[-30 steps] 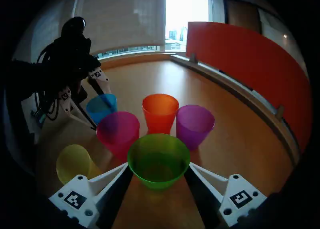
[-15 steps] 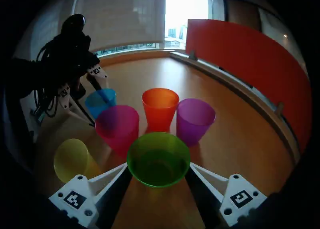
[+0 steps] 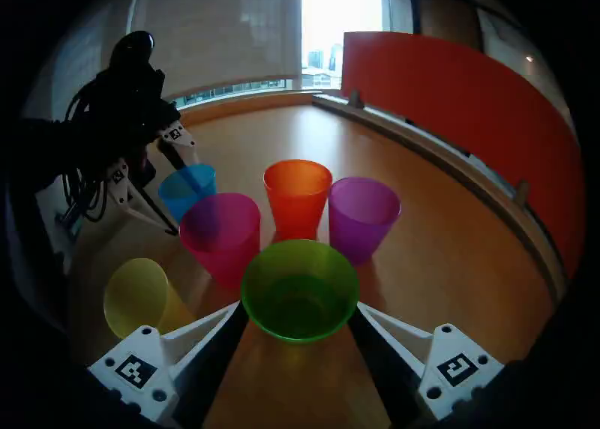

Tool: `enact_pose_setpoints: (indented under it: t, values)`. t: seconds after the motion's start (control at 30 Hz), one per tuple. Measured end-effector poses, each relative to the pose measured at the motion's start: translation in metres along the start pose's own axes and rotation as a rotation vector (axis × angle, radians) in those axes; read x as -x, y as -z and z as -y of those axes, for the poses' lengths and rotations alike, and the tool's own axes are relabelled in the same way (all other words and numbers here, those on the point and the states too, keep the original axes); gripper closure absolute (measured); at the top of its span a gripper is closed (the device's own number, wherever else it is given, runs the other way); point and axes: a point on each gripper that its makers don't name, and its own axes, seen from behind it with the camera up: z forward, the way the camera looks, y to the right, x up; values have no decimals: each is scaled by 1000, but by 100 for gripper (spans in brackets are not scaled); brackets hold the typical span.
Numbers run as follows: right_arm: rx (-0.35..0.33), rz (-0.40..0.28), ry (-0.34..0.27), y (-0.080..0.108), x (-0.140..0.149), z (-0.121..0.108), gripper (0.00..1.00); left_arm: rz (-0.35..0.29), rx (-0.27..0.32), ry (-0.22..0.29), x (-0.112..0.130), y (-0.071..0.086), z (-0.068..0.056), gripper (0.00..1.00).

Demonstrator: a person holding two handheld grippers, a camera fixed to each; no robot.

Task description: Pour water

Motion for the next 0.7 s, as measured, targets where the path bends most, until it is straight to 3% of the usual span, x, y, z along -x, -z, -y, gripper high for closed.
enact_pose_setpoints:
  t: [0.27, 0.7]
  values:
    - [31, -6, -8, 18, 7, -2, 3, 11, -28, -5, 8, 11, 2, 18]
    - [85, -61, -27, 54, 4, 9, 3, -3, -96, 55, 25, 42, 2, 18]
